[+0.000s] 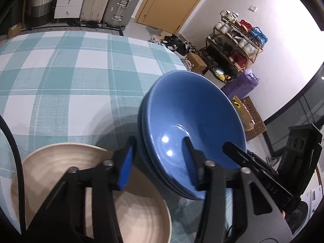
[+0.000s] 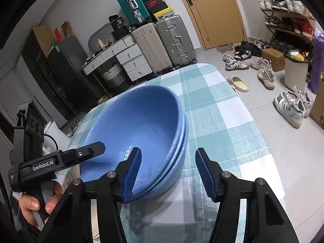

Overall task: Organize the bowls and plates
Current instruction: 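Lower the nested blue bowls onto the cream plate stack with both tools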

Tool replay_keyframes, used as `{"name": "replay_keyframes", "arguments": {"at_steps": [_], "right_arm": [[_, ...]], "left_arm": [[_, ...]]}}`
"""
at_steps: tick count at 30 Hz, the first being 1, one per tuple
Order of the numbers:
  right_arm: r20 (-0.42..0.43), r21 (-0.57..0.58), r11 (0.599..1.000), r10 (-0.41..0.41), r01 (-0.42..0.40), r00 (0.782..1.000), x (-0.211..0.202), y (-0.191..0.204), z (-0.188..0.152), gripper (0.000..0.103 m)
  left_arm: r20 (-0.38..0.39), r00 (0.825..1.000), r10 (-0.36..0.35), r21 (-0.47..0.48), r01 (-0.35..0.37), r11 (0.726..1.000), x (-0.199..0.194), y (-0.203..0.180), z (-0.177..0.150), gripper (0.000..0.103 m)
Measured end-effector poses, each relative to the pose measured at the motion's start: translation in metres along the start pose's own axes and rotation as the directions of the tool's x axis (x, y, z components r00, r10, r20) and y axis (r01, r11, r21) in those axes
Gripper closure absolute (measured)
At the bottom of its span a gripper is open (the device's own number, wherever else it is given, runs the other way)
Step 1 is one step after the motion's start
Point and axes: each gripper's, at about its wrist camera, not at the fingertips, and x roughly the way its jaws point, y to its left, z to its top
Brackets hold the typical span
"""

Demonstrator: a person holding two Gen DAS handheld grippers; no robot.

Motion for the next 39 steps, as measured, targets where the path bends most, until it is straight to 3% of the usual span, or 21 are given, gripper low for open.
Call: {"name": "replay_keyframes", "arguments": {"at_steps": [2,7,22,39], "right_arm": [[0.002,-0.009,1.000,0.003,-0.003,1.000,-0.001,0.003,-0.001,0.058],[0.009,-0.016,1.000,-0.016,0.016,1.000,-0.002,0.004,-0.002,0.061],[0.024,-0.035,0.998,-0.051,0.052,0.998,-0.013,0.006,-0.003,0.062],[0.068,-0.070,0.996,-0.051,0.056,0.996,-0.042,0.021,-0.002,0.062]], "left_arm": [[0.004,1.000,0.014,0.009,-0.014,1.000,0.000,0.000,0.001,0.067],[0.007,0.999,0.039,0.034,-0.039,0.999,0.000,0.000,0.000,0.072],[0.026,0.998,0.053,0.101,-0.056,0.993,-0.010,-0.015,-0.006,0.072],[0.080,0.996,0.041,0.134,-0.052,0.990,-0.054,-0.033,-0.011,0.072]]}}
